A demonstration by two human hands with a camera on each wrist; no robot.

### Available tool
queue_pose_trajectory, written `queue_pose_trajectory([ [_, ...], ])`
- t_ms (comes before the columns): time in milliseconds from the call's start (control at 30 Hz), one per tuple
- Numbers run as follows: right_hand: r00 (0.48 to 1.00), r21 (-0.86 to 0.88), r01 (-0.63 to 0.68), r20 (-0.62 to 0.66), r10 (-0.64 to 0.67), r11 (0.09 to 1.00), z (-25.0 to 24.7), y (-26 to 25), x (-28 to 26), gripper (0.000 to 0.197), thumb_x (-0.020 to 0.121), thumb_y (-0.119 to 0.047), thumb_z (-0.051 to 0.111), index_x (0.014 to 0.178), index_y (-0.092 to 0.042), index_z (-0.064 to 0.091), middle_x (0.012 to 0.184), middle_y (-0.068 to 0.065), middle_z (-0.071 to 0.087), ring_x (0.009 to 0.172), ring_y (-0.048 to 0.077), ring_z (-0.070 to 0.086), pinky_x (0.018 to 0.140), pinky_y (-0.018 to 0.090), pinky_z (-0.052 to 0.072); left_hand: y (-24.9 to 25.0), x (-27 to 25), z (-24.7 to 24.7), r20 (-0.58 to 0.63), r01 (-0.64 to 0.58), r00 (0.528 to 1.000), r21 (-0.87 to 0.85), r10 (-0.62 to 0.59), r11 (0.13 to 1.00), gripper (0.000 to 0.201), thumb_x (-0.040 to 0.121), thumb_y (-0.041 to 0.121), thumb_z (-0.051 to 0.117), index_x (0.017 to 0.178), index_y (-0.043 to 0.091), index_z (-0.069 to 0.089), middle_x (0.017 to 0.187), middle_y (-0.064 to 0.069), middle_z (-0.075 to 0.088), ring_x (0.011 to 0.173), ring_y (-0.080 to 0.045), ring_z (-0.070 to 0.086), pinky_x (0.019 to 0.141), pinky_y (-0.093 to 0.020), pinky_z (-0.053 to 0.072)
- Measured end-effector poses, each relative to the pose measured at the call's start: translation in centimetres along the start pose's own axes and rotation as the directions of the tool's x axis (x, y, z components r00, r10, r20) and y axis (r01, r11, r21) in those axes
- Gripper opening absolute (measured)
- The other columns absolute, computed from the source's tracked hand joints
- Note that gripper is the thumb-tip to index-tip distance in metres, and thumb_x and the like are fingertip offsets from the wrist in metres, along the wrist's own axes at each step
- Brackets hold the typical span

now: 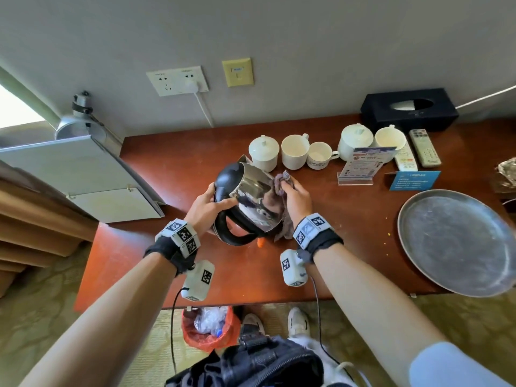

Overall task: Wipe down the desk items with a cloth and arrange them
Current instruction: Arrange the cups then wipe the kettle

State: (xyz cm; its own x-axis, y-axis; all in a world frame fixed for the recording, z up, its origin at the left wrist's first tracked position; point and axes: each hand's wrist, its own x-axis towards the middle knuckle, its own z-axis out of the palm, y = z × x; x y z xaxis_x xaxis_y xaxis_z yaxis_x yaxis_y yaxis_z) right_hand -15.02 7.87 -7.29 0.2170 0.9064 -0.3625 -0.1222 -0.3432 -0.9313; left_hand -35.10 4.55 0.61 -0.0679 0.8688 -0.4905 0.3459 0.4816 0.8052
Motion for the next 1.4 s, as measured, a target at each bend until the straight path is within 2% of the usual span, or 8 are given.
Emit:
queue_pose_trajectory([
  [167, 0.993, 0.011, 0.042, 0.114, -0.043, 0.999, 1.2, -2.7, -0.4, 0.015, 0.096, -0.016, 0.058, 0.1, -0.019, 0.072, 0.075, -0.001, 0.063, 0.073, 0.013, 0.058, 0.073, 0.021, 0.052, -1.4, 0.6, -0.3, -0.023, -0.01, 1.0, -0.051, 0.009, 0.999, 0.089, 0.086, 0.028, 0.077, 0.158, 0.019, 0.024, 0.122, -0.008, 0.068, 0.093, -0.026, 0.074, 0.081, -0.042, 0.061],
  [400, 0.884, -0.351, 0.416, 0.373, -0.283, 0.839, 4.0, -4.6, -3.2, 0.038, 0.094, -0.024, 0.062, 0.132, -0.032, 0.063, 0.152, -0.009, 0.045, 0.139, 0.008, 0.039, 0.116, 0.024, 0.027, -2.6, 0.8, -1.2, 0.052, -0.074, 0.996, -0.083, 0.079, 0.994, 0.085, 0.074, 0.036, 0.08, 0.149, 0.029, 0.041, 0.119, 0.0, 0.072, 0.104, -0.023, 0.071, 0.1, -0.048, 0.053],
  [567, 0.968, -0.247, 0.215, 0.179, -0.174, 0.945, 2.7, -2.8, -3.0, 0.032, 0.096, -0.036, 0.055, 0.126, -0.04, 0.064, 0.112, -0.008, 0.072, 0.105, 0.012, 0.066, 0.096, 0.03, 0.051, -3.2, 0.2, -1.8, 0.146, -0.115, 0.981, -0.083, 0.126, 0.99, 0.059, 0.079, 0.029, 0.078, 0.128, 0.051, 0.052, 0.123, 0.003, 0.071, 0.115, -0.022, 0.067, 0.107, -0.048, 0.047],
  [733, 0.999, -0.115, 0.016, 0.031, -0.013, 0.993, 0.7, -3.0, -1.5, 0.021, 0.091, -0.024, 0.062, 0.106, -0.029, 0.076, 0.096, -0.01, 0.076, 0.102, 0.018, 0.069, 0.101, 0.041, 0.051, -3.1, 0.5, -1.5, 0.167, -0.174, 0.971, -0.002, 0.171, 0.985, 0.071, 0.089, 0.016, 0.074, 0.146, 0.037, 0.037, 0.121, 0.018, 0.068, 0.111, -0.005, 0.066, 0.106, -0.036, 0.048],
  [1000, 0.925, -0.325, 0.364, 0.233, -0.3, 0.873, 4.1, -4.6, -4.5, 0.035, 0.094, -0.026, 0.06, 0.129, -0.032, 0.065, 0.14, -0.011, 0.057, 0.132, 0.006, 0.049, 0.114, 0.028, 0.037, -3.2, 1.3, -2.0, 0.146, -0.227, 0.967, 0.131, 0.208, 0.965, 0.073, 0.089, 0.026, 0.075, 0.149, 0.037, 0.036, 0.119, 0.019, 0.069, 0.108, -0.005, 0.066, 0.102, -0.029, 0.05],
  [1133, 0.952, -0.346, 0.302, 0.158, -0.262, 0.888, 3.1, -4.4, -3.8, 0.034, 0.097, -0.027, 0.058, 0.129, -0.03, 0.065, 0.121, -0.008, 0.07, 0.114, 0.009, 0.061, 0.098, 0.021, 0.046, -3.6, 1.2, -2.4, 0.15, -0.225, 0.967, 0.107, 0.208, 0.969, 0.061, 0.089, 0.021, 0.075, 0.131, 0.052, 0.043, 0.112, 0.023, 0.071, 0.106, -0.003, 0.067, 0.104, -0.033, 0.05],
  [1300, 0.998, -0.309, 0.068, 0.013, -0.068, 0.949, 0.5, -2.8, -1.5, 0.019, 0.092, -0.032, 0.061, 0.101, -0.03, 0.077, 0.089, -0.007, 0.074, 0.099, 0.02, 0.067, 0.091, 0.034, 0.052, -3.1, 0.4, -2.1, 0.165, -0.206, 0.969, 0.125, 0.185, 0.971, 0.074, 0.09, 0.019, 0.074, 0.147, 0.041, 0.033, 0.105, 0.045, 0.059, 0.099, 0.018, 0.058, 0.097, -0.011, 0.043],
  [1400, 1.0, -0.229, 0.009, 0.019, -0.005, 0.973, -0.4, -1.4, 0.0, 0.02, 0.078, -0.039, 0.062, 0.09, -0.036, 0.078, 0.08, -0.005, 0.075, 0.089, 0.021, 0.068, 0.096, 0.051, 0.052, -2.6, 0.3, -1.9, 0.181, -0.256, 0.958, 0.205, 0.22, 0.945, 0.083, 0.09, 0.023, 0.073, 0.156, 0.032, 0.024, 0.122, 0.029, 0.055, 0.115, 0.001, 0.053, 0.103, -0.02, 0.041],
])
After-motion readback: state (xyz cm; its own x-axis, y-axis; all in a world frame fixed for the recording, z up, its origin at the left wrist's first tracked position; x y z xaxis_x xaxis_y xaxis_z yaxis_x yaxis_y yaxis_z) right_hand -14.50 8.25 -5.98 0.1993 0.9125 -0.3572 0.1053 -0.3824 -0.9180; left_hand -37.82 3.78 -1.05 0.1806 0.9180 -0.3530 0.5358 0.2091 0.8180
